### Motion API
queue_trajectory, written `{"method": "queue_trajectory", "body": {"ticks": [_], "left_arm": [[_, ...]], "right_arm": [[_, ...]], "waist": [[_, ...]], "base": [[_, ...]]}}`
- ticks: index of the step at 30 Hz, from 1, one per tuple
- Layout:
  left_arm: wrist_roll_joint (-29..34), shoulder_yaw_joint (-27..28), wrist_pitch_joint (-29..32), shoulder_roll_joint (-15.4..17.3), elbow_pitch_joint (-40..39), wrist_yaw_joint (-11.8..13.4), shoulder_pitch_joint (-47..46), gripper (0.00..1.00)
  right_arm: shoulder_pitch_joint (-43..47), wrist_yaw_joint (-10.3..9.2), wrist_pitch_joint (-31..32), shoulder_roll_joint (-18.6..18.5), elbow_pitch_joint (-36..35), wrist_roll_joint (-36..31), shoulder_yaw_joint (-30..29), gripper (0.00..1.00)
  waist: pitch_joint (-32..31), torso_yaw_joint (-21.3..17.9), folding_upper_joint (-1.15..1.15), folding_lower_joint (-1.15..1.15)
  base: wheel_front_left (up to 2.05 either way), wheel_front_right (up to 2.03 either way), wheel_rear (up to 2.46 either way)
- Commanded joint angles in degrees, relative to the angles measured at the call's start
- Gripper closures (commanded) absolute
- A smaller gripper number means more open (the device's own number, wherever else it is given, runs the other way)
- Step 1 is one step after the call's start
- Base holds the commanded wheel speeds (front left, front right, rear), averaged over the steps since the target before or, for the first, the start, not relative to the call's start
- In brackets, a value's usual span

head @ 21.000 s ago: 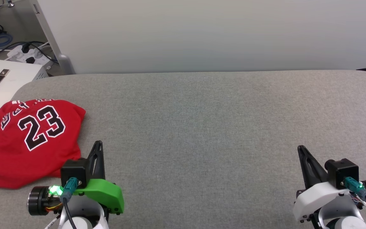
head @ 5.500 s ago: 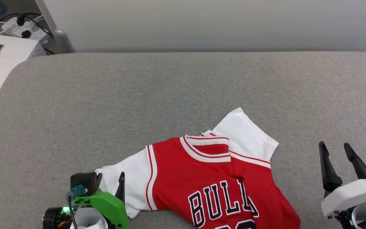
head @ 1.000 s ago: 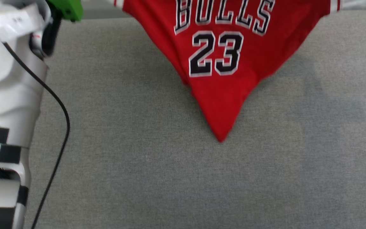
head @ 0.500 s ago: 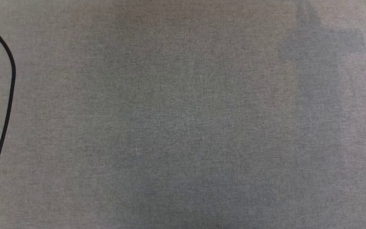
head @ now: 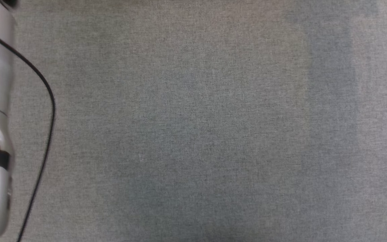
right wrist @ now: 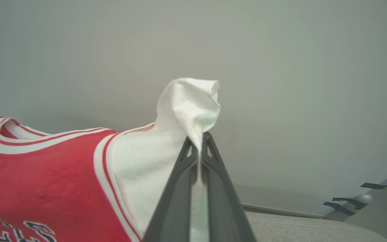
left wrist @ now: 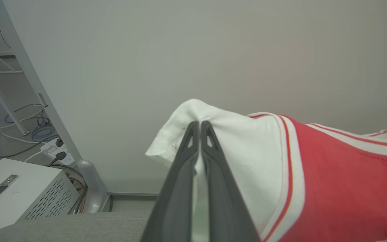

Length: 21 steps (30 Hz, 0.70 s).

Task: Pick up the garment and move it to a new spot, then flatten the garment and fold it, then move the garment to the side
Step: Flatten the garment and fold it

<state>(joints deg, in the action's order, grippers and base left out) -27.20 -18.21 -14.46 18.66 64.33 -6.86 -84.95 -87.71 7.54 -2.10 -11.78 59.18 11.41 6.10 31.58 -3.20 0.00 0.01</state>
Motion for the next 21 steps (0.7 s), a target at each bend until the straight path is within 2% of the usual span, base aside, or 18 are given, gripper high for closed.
{"method": "queue_trajectory", "body": {"ticks": [1, 6, 13, 21], "left_arm": [[-0.90, 0.28, -0.44, -0.51, 0.21, -0.33, 2.61, 1.00], [-2.99, 1.73, -0.51, -1.30, -3.39, -0.56, 12.40, 1.00], [-6.71, 4.11, -0.52, -2.54, -11.76, -0.61, 31.27, 1.00], [-4.49, 7.63, -0.53, -2.16, -23.05, -0.62, 49.95, 1.00]], "right_arm": [[2.95, -0.05, -0.98, 0.22, 0.78, 1.59, 1.00, 1.00], [12.45, -0.05, -3.49, 0.11, 0.48, 7.43, 4.74, 1.00], [30.77, -0.05, -6.58, -2.82, -6.32, 16.62, 9.62, 1.00], [50.14, -0.05, -8.61, -6.67, -15.21, 23.07, 8.89, 1.00]], "waist": [[-0.78, 0.17, 0.00, -0.01], [-4.01, 0.93, 0.00, -0.01], [-9.62, 2.03, 0.00, -0.01], [-16.45, 3.00, 0.00, -0.01]], "base": [[0.00, 0.00, 0.00], [0.00, 0.00, 0.00], [0.00, 0.00, 0.00], [0.00, 0.00, 0.00]]}}
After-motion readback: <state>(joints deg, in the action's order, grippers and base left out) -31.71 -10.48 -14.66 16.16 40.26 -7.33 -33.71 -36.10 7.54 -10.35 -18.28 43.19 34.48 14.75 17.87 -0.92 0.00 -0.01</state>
